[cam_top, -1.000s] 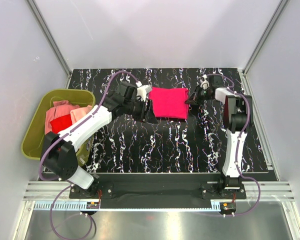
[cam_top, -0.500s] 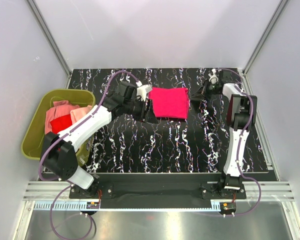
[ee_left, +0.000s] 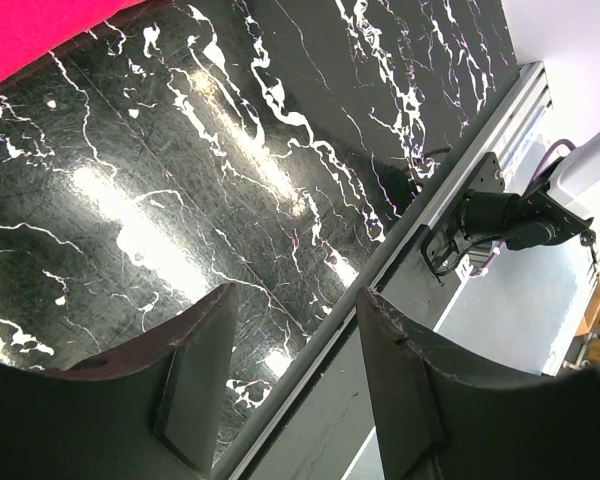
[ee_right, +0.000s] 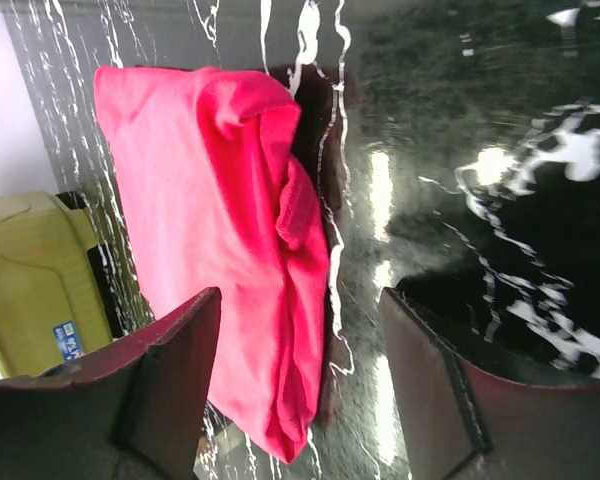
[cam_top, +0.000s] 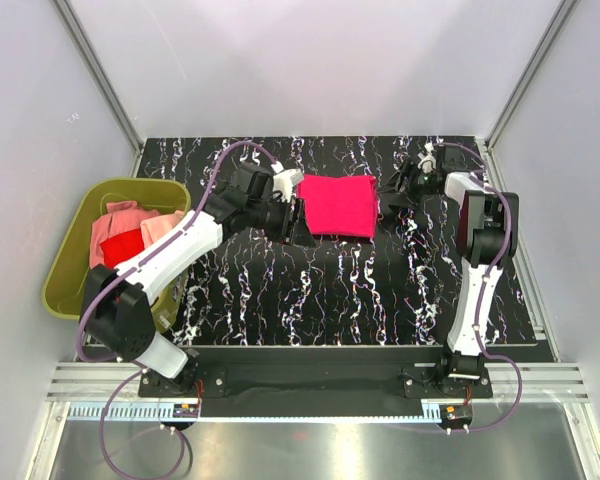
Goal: Fold and stack the t-shirts
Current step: Neatly place the folded tshirt to the corner
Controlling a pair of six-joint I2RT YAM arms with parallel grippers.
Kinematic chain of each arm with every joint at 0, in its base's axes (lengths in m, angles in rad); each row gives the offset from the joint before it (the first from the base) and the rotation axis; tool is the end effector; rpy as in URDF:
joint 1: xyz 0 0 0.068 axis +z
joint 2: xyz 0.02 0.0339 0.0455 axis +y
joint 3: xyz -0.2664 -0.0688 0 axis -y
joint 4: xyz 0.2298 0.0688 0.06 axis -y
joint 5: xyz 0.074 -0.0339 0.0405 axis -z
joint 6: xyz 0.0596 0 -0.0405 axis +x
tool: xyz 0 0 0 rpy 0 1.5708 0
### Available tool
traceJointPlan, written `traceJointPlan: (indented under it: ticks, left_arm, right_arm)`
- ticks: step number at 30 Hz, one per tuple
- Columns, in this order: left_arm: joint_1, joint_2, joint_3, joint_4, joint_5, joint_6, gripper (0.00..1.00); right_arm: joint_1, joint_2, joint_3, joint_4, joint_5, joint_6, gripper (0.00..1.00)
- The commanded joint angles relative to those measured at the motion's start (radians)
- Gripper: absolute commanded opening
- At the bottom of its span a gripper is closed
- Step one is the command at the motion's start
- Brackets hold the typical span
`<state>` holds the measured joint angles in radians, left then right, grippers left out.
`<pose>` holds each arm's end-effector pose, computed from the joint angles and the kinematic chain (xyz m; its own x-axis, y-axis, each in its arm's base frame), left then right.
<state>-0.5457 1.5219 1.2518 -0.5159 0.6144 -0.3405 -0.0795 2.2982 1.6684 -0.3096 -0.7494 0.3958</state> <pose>0.2652 -0.2012 0.2893 -0.8280 0.1835 -0.5299 0.5260 0.5817 -0.6205 0.4893 0.0017 0.1307 -0.8746 0.3528 -0.3326 -0.0060 0.6781 0.7349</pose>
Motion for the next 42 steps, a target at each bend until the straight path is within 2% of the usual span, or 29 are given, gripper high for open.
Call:
traceJointPlan:
  ticks: [1, 8, 12, 16, 17, 19, 20, 24, 29, 31, 34, 42]
  left_arm:
    - [0.001, -0.066, 0.015, 0.021, -0.034, 0.003, 0.56]
    - [0.001, -0.108, 0.006, 0.007, -0.151, 0.009, 0.56]
    - [0.003, -0.114, 0.005, 0.008, -0.165, 0.011, 0.56]
    - [0.003, -0.108, 0.006, 0.007, -0.156, 0.009, 0.56]
    - [0.003, -0.106, 0.008, 0.007, -0.154, 0.008, 0.56]
    - [0.004, -0.104, 0.009, 0.007, -0.154, 0.008, 0.56]
    - [0.004, -0.100, 0.009, 0.007, -0.154, 0.008, 0.56]
    - [0.006, -0.095, 0.008, 0.005, -0.148, 0.011, 0.56]
    - [0.004, -0.083, 0.009, 0.005, -0.140, 0.009, 0.56]
    - [0.006, -0.078, 0.008, 0.008, -0.131, 0.005, 0.56]
    - [0.006, -0.069, 0.008, 0.010, -0.117, 0.003, 0.56]
    - [0.006, -0.051, 0.005, 0.020, -0.082, -0.006, 0.56]
  right_arm:
    - [0.043, -0.034, -0.001, 0.043, 0.044, 0.011, 0.72]
    - [0.118, 0.012, 0.044, -0.020, 0.096, -0.049, 0.73]
    - [0.121, 0.033, 0.059, -0.040, 0.130, -0.067, 0.66]
    - [0.121, 0.050, 0.076, -0.057, 0.131, -0.098, 0.48]
    - [0.121, 0.052, 0.079, -0.054, 0.124, -0.103, 0.37]
    - [0.119, 0.056, 0.082, -0.039, 0.095, -0.109, 0.26]
    - [0.118, 0.056, 0.085, -0.036, 0.090, -0.110, 0.14]
    - [0.093, 0.072, 0.128, -0.066, 0.097, -0.126, 0.03]
    - [0.023, 0.107, 0.243, -0.134, 0.088, -0.158, 0.01]
    - [0.009, 0.136, 0.299, -0.216, 0.122, -0.207, 0.01]
    - [-0.022, 0.194, 0.437, -0.336, 0.157, -0.261, 0.01]
    - [-0.132, 0.338, 0.740, -0.468, 0.208, -0.342, 0.02]
